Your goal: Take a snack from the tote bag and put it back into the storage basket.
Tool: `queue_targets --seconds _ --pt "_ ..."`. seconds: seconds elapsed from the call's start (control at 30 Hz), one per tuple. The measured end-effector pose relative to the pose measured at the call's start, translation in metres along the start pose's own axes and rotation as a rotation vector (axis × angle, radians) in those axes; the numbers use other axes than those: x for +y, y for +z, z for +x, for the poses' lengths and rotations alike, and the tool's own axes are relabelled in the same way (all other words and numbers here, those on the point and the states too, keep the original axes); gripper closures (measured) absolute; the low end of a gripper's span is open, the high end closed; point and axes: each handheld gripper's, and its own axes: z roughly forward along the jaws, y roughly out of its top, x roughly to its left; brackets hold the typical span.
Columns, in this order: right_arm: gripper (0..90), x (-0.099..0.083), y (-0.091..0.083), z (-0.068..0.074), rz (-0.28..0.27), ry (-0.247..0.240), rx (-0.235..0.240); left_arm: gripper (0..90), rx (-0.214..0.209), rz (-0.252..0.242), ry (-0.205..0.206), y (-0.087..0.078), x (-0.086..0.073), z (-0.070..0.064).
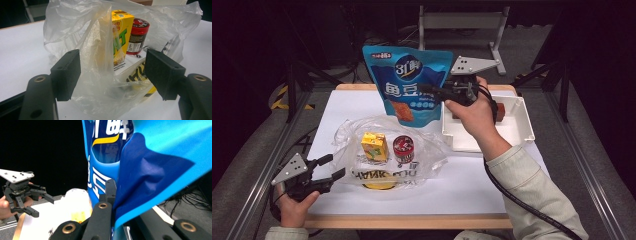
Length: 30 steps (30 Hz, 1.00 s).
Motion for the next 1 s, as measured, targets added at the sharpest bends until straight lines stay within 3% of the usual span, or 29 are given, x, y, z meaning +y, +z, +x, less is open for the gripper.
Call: queue_targets --seconds 1.0 --pt "88.7 -0.014 -0.060 -0.032 -0.003 0.033 -0.123 30.3 0.000 0.003 0.000 0.001 0.000 0.001"
